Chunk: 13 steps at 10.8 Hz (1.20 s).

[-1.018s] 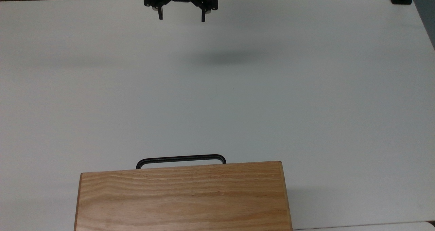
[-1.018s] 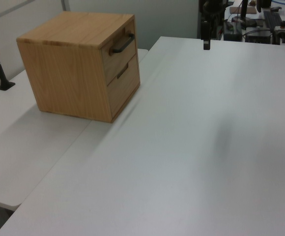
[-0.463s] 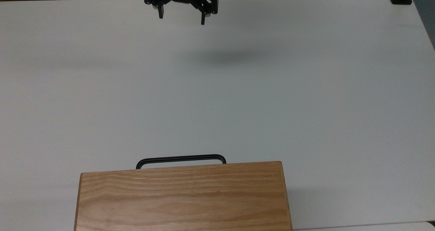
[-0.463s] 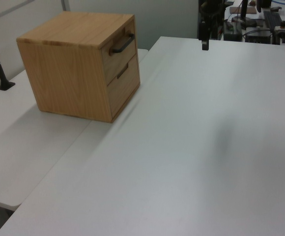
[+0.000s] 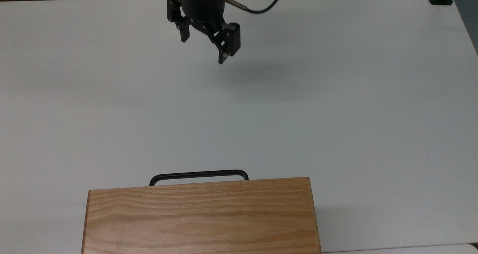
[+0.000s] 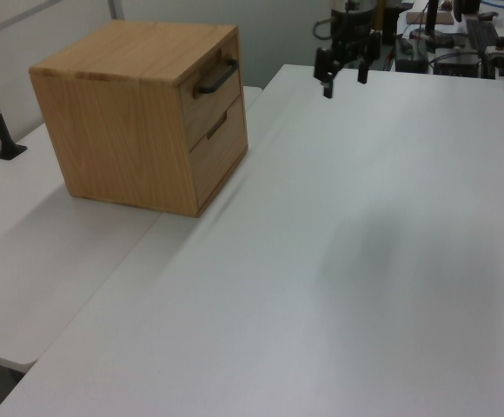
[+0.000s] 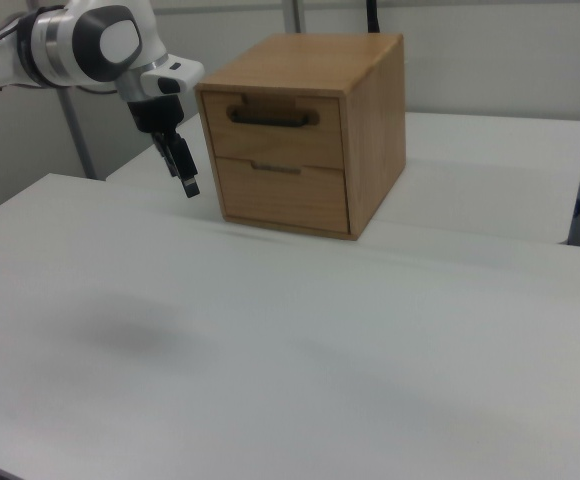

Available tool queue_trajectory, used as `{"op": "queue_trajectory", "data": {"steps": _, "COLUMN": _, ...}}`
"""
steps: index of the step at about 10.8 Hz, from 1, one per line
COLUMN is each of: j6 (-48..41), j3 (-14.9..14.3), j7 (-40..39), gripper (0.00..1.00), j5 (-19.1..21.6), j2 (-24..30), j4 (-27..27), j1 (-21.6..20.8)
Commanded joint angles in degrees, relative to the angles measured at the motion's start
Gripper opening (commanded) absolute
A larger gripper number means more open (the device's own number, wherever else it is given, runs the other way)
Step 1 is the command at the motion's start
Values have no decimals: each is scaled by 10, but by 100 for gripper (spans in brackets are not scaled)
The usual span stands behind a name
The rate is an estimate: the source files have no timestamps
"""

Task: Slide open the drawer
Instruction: 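Move the gripper down toward the black handle of the upper drawer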

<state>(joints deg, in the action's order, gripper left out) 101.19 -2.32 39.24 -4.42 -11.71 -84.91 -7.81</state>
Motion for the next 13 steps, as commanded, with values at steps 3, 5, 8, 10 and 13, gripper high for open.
{"op": "queue_trajectory", "data": {"steps": 3, "j6": 208, "j3": -3, "j7": 322, "gripper": 96, "j5": -1, "j2": -43, "j4": 3, "j1": -7}}
{"op": "queue_trajectory", "data": {"steps": 5, "j6": 295, "j3": -3, "j7": 397, "gripper": 96, "j5": -1, "j2": -61, "j4": 4, "j1": -4}}
{"op": "queue_trajectory", "data": {"steps": 8, "j6": 433, "j3": -8, "j7": 479, "gripper": 93, "j5": -1, "j2": -97, "j4": 4, "j1": -3}}
{"op": "queue_trajectory", "data": {"steps": 10, "j6": 487, "j3": -8, "j7": 515, "gripper": 92, "j5": -1, "j2": -120, "j4": 20, "j1": 3}}
{"op": "queue_trajectory", "data": {"steps": 13, "j6": 580, "j3": -8, "j7": 559, "gripper": 89, "j5": -1, "j2": -153, "j4": 33, "j1": 17}}
